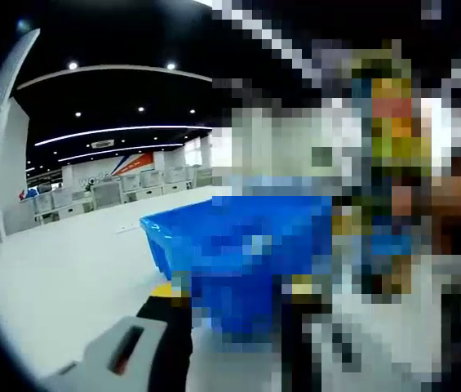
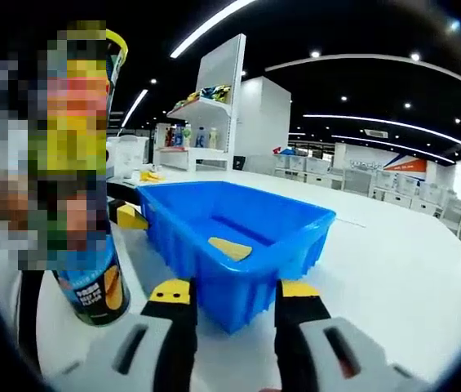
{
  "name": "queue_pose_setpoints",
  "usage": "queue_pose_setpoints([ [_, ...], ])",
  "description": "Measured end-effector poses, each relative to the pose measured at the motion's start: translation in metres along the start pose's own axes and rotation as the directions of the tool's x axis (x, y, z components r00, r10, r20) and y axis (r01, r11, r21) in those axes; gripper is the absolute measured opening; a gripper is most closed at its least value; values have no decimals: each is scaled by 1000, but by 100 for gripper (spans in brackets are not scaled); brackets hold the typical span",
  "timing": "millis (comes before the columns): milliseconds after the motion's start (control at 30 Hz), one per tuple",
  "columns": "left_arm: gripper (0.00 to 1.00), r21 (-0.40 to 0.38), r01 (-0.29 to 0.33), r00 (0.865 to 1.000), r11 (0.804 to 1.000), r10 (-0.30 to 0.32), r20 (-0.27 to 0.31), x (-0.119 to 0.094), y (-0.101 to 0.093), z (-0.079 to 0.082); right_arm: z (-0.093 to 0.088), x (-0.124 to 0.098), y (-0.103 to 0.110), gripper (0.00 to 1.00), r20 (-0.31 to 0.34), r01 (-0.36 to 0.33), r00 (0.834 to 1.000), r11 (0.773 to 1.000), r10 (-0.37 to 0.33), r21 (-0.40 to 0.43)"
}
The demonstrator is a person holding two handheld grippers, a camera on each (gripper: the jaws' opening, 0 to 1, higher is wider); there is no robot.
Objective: Open the lid of the chip container on the table, take out the chips, place them into the box in front of the container, and close the lid
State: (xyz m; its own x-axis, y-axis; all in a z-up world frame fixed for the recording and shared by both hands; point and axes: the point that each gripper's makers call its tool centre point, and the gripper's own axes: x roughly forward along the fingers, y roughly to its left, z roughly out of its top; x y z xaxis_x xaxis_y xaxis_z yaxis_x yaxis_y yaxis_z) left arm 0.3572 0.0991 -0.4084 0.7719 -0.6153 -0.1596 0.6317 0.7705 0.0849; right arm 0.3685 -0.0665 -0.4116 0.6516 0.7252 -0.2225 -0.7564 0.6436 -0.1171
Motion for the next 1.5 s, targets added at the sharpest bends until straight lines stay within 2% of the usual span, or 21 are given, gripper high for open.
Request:
queue_pose_setpoints([
  [767,38,27,11,1000,1000,-11,4,-4,-1,0,2,1,4,33,1,2,1000,999,-2,-41],
  [1067,38,47,7,1000,999,-7,-12,-6,-1,1,4,2,5,33,3,1,1000,999,-1,-46],
  [1267,38,45,11,1000,999,-11,-5,-3,2,9,12,1,0,33,11,7,1000,999,-6,-53],
  [1500,38,53,22,1000,998,-22,3,9,11,25,23,6,-15,33,19,26,1000,998,-25,-59],
])
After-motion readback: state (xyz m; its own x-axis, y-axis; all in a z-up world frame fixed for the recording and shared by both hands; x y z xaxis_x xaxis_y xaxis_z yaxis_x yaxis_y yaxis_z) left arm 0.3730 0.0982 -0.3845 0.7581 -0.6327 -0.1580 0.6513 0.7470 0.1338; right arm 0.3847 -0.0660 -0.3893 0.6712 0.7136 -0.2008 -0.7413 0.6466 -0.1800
